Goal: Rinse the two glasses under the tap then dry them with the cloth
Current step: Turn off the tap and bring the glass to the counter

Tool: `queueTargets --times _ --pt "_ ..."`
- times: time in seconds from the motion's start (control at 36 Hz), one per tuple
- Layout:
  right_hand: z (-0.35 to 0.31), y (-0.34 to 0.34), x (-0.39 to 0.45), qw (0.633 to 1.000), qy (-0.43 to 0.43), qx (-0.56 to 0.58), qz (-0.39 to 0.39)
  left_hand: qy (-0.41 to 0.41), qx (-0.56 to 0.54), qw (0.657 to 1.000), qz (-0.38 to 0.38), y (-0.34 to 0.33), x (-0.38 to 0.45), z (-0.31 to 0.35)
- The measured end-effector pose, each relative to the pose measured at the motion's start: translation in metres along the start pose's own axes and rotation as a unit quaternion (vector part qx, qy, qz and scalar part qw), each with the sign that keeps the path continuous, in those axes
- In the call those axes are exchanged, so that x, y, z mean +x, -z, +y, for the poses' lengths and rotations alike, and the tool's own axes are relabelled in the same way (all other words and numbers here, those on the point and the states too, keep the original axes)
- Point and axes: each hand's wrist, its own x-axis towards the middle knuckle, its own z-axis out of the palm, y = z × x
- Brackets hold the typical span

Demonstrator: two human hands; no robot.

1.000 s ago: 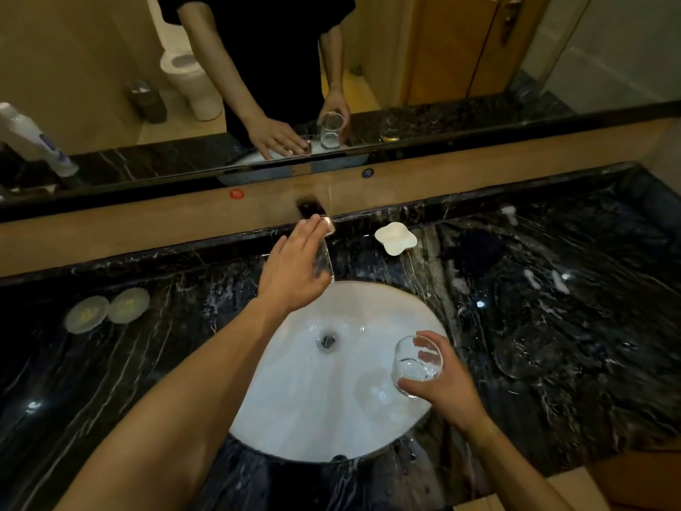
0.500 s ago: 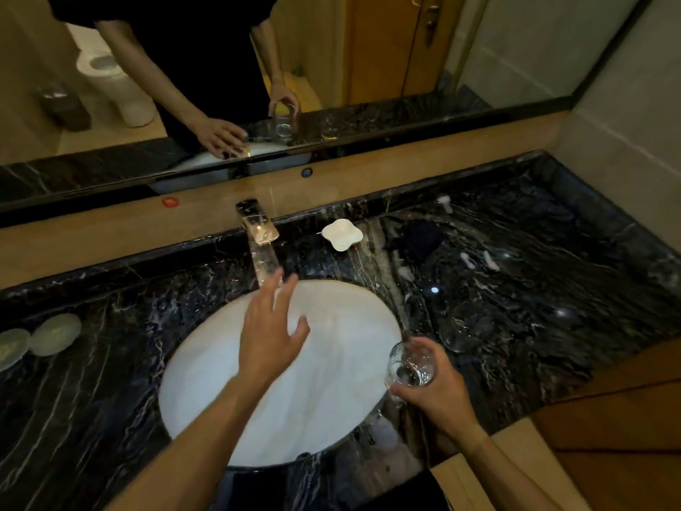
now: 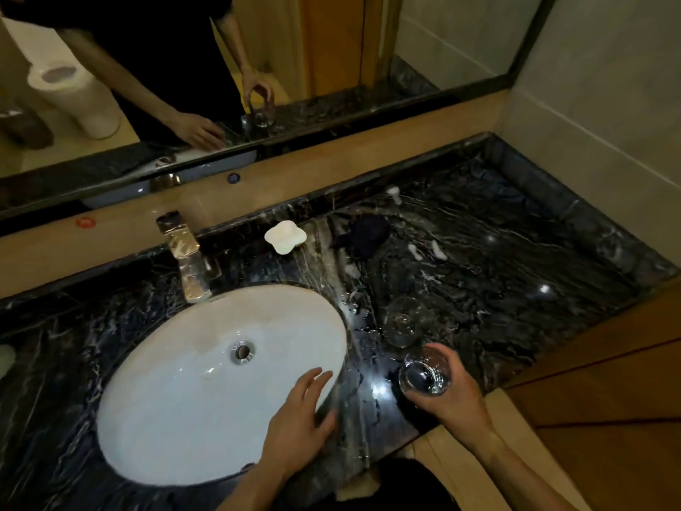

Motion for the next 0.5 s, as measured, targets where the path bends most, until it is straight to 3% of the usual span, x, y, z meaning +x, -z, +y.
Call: queueTargets --times 0.33,0.5 --pt "0.023 0.089 0.073 0.998 0.022 -0.007 -0.057 0.08 -0.012 0.995 0.062 -0.032 0.035 0.066" --pt "0.016 0.11 0.095 0.994 0.03 -0.077 -0.072 0.116 -0.001 0.992 0.056 -0.036 0.039 0.076"
